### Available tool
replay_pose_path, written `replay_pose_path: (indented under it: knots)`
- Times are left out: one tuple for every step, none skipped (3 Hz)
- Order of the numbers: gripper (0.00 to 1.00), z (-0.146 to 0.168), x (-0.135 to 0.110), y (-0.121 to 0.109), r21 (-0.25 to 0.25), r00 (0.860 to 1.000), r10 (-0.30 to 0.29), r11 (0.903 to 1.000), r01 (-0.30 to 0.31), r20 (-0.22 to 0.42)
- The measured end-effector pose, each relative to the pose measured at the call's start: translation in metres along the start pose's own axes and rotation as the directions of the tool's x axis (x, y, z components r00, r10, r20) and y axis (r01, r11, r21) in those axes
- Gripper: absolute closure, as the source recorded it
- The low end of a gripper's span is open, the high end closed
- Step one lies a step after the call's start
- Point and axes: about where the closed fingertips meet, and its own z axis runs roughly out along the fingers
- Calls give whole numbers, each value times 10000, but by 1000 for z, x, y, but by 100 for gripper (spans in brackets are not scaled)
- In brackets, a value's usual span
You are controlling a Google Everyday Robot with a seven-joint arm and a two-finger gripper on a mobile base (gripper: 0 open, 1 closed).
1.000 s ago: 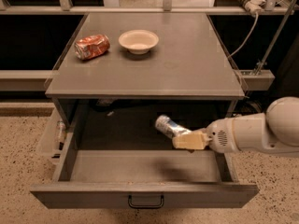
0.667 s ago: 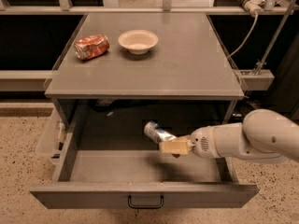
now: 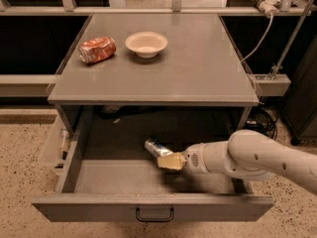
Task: Place redbull can into top drawer
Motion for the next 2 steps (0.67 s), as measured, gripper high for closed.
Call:
replay_pose_path:
  knots:
    - [82,1,-4,-3,121,9999,-14,9999,12,125]
    - [59,1,-4,-3,121,9999,-14,9999,12,125]
